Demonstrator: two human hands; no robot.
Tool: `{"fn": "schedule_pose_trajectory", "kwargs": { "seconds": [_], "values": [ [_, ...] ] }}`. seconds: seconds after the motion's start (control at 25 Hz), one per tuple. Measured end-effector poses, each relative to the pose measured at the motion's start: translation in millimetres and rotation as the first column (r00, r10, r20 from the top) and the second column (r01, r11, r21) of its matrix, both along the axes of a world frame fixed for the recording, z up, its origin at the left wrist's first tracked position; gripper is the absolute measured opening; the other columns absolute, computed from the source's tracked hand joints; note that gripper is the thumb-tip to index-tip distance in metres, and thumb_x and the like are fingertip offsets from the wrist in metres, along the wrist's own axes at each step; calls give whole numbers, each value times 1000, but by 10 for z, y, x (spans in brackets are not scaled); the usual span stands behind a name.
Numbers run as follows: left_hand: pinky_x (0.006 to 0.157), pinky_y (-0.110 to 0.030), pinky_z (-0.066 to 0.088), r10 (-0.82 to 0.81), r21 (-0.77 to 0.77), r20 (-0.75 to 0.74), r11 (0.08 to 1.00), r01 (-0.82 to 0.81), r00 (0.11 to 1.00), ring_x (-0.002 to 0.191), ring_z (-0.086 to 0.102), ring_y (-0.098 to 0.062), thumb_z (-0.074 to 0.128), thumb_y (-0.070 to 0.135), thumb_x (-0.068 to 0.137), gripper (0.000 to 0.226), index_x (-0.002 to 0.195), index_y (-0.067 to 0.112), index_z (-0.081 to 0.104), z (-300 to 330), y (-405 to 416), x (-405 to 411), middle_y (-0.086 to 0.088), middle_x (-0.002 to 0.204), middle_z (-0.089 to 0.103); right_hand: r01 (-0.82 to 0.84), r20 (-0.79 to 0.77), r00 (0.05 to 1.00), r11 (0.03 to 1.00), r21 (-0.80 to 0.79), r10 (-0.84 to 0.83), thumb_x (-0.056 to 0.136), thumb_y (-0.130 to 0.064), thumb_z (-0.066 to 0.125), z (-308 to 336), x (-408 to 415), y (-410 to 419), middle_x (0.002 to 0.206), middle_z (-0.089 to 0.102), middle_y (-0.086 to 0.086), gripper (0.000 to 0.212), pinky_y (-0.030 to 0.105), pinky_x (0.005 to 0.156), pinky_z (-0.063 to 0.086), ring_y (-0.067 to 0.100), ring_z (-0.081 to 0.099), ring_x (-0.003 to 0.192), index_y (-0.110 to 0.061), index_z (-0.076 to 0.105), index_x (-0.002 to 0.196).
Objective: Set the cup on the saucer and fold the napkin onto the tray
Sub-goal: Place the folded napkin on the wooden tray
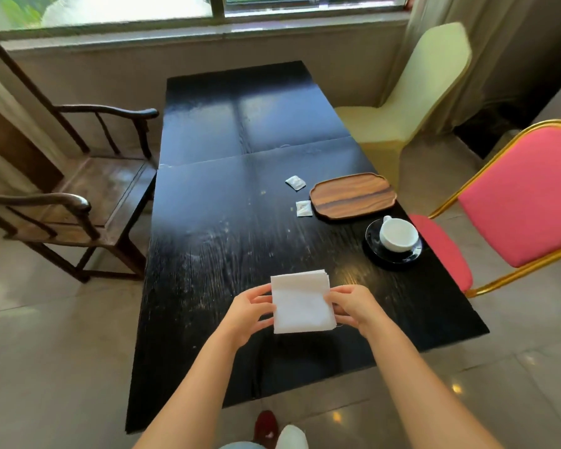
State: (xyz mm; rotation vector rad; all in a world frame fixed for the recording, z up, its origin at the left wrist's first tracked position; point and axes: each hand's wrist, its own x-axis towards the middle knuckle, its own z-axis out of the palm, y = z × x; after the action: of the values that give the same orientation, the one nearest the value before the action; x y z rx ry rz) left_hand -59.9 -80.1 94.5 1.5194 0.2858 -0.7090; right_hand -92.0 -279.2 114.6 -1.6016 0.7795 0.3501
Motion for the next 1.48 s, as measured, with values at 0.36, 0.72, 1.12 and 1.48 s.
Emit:
{"fn": "schedule_pose_trajectory", "kwargs": {
  "seconds": [0.36,0.72,1.12,1.48],
  "values": [
    [75,-31,54,35,63,-60,998,-31,998,100,61,-18,55,-11,81,54,127,16,52,-259,-393,393,-6,109,64,-13,-62,998,998,55,16,83,2,57,-266,429,-354,102,62,5,24,25,64,51,19,60,96,-10,63,103],
    [78,-33,55,256,165,-68,956,-242,964,100,63,-21,54,-11,81,51,126,12,54,-408,-1288,991,-10,107,67,-188,-100,975,976,114,200,77,8,54,-577,1412,-1255,98,67,13,23,27,61,55,24,66,90,-10,65,85],
    [65,-25,58,304,180,118,930,-322,945,85,67,-16,53,-13,79,45,113,14,62,-410,-2197,2327,-7,94,69,-268,0,963,962,59,268,81,4,58,-632,2903,-2133,104,63,15,26,30,65,55,28,61,95,1,61,107],
    [84,-34,55,178,302,315,913,-276,932,94,65,-13,56,-7,74,46,113,14,66,-1160,-2713,3204,-3,101,71,-272,39,958,947,-172,283,85,-8,60,-1254,3637,-2638,105,62,8,19,41,80,57,26,61,97,-10,62,104]
  ]
}}
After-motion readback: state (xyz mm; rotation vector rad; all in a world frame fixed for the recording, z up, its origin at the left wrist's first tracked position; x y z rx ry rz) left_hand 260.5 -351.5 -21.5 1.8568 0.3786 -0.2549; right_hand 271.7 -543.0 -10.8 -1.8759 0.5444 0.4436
